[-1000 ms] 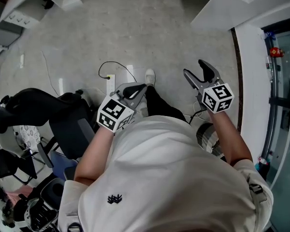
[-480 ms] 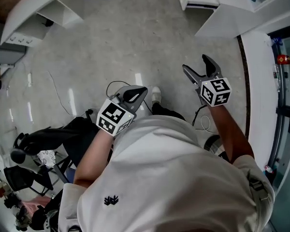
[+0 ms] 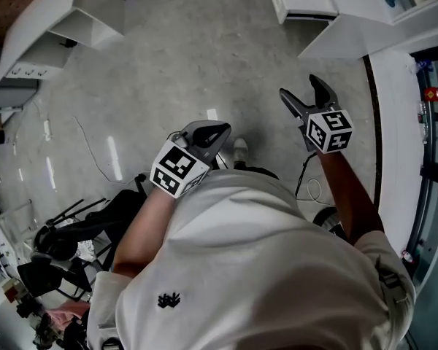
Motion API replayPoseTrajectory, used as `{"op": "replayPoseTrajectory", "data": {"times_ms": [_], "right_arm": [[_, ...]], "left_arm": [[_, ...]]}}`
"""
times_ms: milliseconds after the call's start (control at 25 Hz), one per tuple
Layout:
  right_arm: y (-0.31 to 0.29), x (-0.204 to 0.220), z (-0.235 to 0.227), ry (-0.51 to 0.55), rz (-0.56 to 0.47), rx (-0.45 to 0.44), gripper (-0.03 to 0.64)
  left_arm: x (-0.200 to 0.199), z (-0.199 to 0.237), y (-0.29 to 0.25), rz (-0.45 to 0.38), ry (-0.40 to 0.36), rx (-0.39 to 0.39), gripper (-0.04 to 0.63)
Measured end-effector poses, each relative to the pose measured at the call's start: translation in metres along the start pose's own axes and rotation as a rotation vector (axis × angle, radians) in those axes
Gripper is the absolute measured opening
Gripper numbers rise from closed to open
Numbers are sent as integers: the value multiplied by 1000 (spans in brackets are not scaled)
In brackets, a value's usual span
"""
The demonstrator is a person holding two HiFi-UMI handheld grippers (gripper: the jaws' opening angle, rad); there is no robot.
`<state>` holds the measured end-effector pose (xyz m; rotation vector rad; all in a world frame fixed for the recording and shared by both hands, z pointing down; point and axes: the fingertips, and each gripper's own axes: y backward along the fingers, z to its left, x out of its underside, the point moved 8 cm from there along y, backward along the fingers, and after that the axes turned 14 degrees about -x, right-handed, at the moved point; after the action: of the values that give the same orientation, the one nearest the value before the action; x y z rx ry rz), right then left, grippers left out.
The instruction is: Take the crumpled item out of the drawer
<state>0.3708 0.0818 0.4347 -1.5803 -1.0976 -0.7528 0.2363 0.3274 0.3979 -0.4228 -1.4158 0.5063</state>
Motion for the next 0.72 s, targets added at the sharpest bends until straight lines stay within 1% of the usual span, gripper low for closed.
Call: {"op": "replayPoseTrajectory", "data": {"times_ms": [160,320,560,720], "right_arm": [[-26,-10,-12,-1,3,32,425],[-52,-28,-33,-21,5,102,423],[-109,-75,-61,-51,-4,222,417],[-145,-98,-73,-83,-2,299,408]], "left_arm": [[-6,40,-17,-11,-7,36,6],[-26,92,-42,-27,-27,88,6],[-75,189,-69,-33,-104,186,6],[-99,252,-78,-33,-152,248,6]]}}
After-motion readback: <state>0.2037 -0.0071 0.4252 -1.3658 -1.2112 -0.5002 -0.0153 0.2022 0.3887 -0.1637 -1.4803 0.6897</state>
